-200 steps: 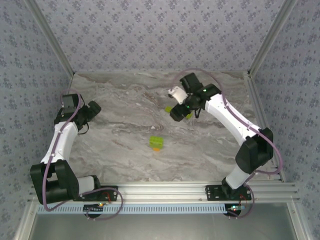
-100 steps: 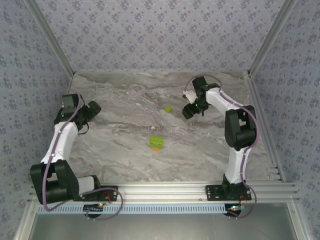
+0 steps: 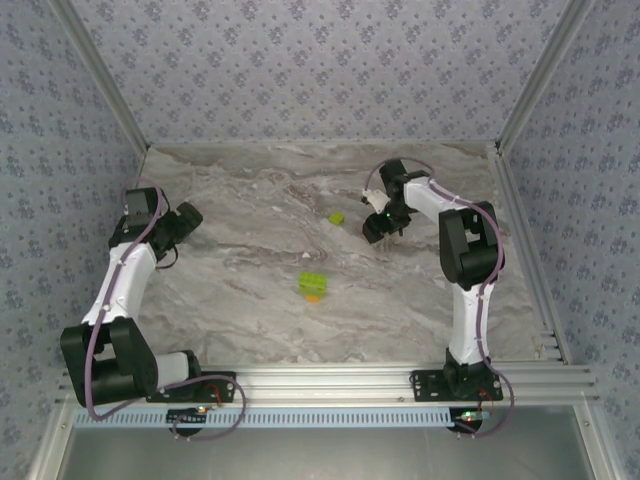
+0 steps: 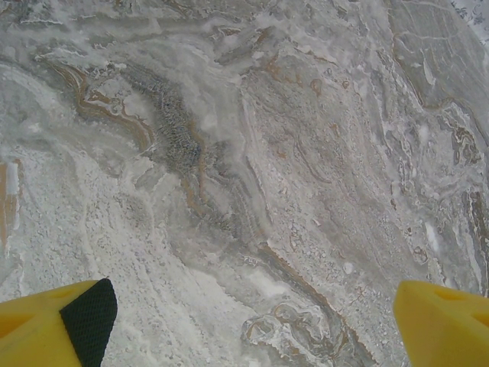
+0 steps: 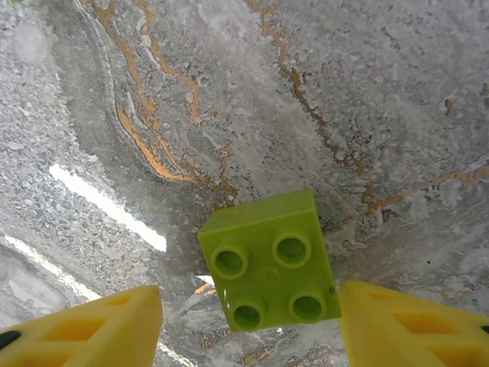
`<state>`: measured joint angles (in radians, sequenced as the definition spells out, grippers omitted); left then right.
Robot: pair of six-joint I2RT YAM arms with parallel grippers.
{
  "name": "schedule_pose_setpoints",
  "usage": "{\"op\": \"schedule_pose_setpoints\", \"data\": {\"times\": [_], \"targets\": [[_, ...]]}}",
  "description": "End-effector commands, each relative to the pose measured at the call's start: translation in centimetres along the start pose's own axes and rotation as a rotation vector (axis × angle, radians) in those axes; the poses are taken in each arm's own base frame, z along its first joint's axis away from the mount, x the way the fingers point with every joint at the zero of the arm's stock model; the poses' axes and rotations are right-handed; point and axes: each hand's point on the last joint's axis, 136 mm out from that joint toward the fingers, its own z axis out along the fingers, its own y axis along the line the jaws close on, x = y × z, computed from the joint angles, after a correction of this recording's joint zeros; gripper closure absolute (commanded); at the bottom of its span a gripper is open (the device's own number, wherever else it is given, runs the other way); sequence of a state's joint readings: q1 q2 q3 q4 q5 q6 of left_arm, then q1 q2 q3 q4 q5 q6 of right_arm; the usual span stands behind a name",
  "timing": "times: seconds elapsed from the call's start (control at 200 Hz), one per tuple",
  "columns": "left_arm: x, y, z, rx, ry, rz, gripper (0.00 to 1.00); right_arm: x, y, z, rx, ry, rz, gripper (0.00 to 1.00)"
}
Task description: Assemble a carrot with lego
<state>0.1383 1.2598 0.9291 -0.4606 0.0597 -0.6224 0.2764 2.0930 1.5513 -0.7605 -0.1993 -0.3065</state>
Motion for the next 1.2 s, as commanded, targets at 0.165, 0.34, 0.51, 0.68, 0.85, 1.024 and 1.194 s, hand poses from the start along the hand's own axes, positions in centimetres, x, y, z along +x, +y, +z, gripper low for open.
{"op": "schedule_pose_setpoints", "data": {"times": [0.165,0.34,0.51,0.68,0.85,1.024,1.194], "targets": [[-0.8,-0.3,-0.3,0.008,-0.015,-0.004,0.05,-1.1,0.1,0.6,-0.008,-0.018,-0.018,0.46],[-0.8,-0.3,-0.3,0.006,-0.013,-0.004,0.05,-1.0,0.4,0.9,-0.009,-0.008,-0.024,0.55],[-0.8,-0.3,-0.3,0.006,-0.012,-0.004,0.05,-0.5,0.6,0.8,0.017,0.01,-0.011,0.63],[-0.7,-0.3,-0.4,0.008,-0.014,-0.005,0.05,1.2,2.1,0.1,0.089,0.049,0.039,0.67],[-0.7,-0.4,-0.3,0.012,-0.013,-0.007,0.05,4.3,4.1,-0.4,0.161,0.075,0.231,0.69],[-0.8,-0.6,-0.6,0.021,-0.015,-0.007,0.05,6.7,7.8,-0.1,0.168,0.02,0.318,0.68],[-0.7,-0.6,-0.7,0.026,-0.014,-0.008,0.05,7.1,9.8,0.3,0.229,-0.065,0.298,0.68]]}}
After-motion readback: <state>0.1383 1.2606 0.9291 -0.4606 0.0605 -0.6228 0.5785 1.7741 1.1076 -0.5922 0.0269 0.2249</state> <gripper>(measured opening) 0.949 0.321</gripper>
